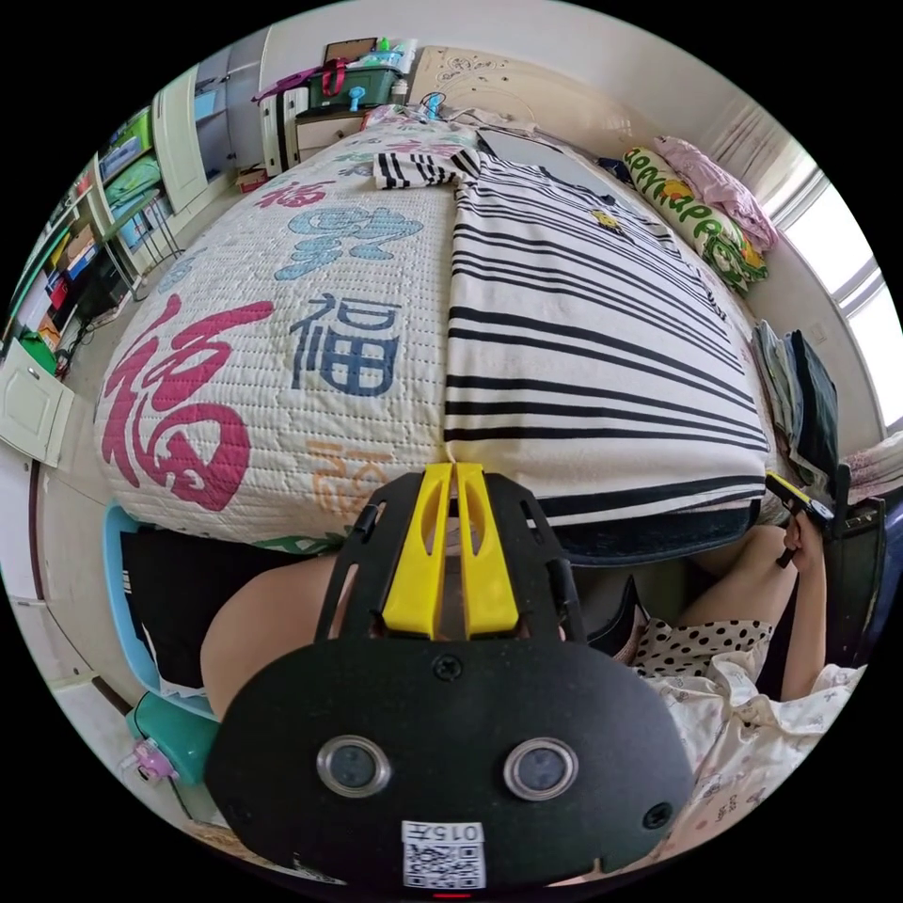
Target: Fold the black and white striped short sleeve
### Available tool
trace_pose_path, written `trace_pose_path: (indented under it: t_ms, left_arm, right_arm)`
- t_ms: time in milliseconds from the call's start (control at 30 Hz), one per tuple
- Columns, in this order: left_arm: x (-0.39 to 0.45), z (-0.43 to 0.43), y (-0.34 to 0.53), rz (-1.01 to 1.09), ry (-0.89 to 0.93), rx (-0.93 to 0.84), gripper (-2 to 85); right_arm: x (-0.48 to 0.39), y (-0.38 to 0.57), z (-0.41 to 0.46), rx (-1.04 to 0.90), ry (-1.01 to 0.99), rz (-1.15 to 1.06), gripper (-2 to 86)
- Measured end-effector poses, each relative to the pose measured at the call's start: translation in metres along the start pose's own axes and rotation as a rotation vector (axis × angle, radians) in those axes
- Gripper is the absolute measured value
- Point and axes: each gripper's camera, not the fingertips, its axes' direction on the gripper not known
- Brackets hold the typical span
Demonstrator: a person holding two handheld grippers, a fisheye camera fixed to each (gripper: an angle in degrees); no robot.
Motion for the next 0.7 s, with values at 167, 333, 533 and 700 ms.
trace_pose_path:
  t_ms: [167,333,533,700]
  left_arm:
    - [-0.005,0.005,-0.002,0.009,-0.018,0.003,-0.6]
    - [-0.016,0.011,-0.005,0.005,-0.009,0.003,-0.6]
    - [-0.027,0.018,-0.008,0.019,-0.023,0.013,-0.6]
    - [-0.045,0.007,-0.003,0.021,0.001,0.047,-0.4]
  right_arm:
    - [0.001,-0.001,0.003,0.004,0.003,0.004,0.3]
    - [-0.001,-0.001,0.004,0.007,0.001,0.007,0.3]
    - [-0.012,-0.001,0.001,0.004,0.016,-0.002,0.2]
    - [-0.019,0.007,-0.022,0.013,0.011,-0.004,0.0]
